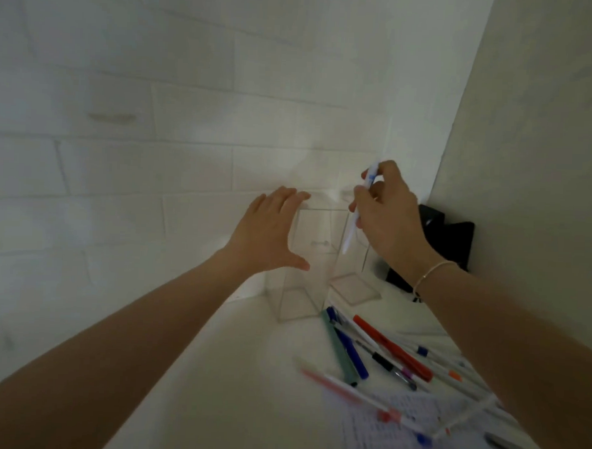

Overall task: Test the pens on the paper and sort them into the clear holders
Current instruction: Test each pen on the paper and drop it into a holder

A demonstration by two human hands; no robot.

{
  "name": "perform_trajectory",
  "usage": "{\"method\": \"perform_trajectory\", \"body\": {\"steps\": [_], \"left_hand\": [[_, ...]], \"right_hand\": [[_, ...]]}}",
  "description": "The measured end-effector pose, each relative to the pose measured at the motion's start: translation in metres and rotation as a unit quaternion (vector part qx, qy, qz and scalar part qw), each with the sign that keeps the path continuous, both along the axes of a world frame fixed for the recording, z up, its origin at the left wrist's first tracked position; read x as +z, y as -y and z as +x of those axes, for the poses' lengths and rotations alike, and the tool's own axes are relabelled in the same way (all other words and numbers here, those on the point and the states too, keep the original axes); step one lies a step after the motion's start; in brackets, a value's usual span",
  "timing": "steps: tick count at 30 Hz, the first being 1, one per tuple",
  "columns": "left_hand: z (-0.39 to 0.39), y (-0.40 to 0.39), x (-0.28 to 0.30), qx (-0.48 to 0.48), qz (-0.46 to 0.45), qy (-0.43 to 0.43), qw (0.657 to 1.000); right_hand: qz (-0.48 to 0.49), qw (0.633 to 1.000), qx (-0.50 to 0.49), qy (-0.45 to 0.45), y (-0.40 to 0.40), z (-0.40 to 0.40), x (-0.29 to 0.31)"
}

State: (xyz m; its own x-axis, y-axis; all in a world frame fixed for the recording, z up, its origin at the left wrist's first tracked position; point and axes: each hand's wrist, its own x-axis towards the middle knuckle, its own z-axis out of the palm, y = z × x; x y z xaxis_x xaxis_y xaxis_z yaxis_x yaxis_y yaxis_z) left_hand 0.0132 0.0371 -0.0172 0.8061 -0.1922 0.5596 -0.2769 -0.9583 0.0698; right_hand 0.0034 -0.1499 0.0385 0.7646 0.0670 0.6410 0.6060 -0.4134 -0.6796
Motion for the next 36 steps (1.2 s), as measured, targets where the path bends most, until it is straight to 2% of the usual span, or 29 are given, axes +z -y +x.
{"method": "perform_trajectory", "body": {"steps": [8, 13, 18, 21, 24, 26, 30, 33, 36], "left_hand": [[-0.005, 0.004, 0.019, 0.006, 0.004, -0.015, 1.0], [-0.014, 0.006, 0.033, 0.011, 0.016, -0.034, 0.999], [-0.014, 0.007, 0.076, -0.011, -0.164, 0.001, 0.986], [0.0, 0.007, 0.093, -0.002, -0.237, -0.018, 0.971], [0.01, 0.011, 0.096, 0.036, -0.273, -0.044, 0.96], [0.014, 0.013, 0.097, 0.047, -0.289, -0.056, 0.954], [0.016, 0.022, 0.107, 0.055, -0.33, -0.13, 0.933], [0.015, 0.026, 0.111, 0.075, -0.34, -0.185, 0.919], [0.019, 0.026, 0.105, 0.078, -0.336, -0.197, 0.918]], "right_hand": [[0.069, 0.996, 0.03, -0.055, 0.02, 0.009, -0.007], [0.065, 0.994, 0.035, -0.086, 0.018, 0.013, -0.017], [0.12, 0.99, 0.06, -0.054, 0.011, 0.01, -0.013], [0.134, 0.988, 0.072, -0.02, 0.003, 0.009, -0.012], [0.048, 0.996, 0.056, -0.049, -0.007, 0.014, -0.027], [-0.054, 0.995, 0.046, -0.074, -0.012, 0.016, -0.043], [-0.272, 0.959, 0.056, -0.051, -0.012, 0.014, -0.066], [-0.326, 0.942, 0.077, -0.024, -0.003, 0.009, -0.068], [-0.324, 0.939, 0.114, -0.01, 0.014, 0.004, -0.07]]}}
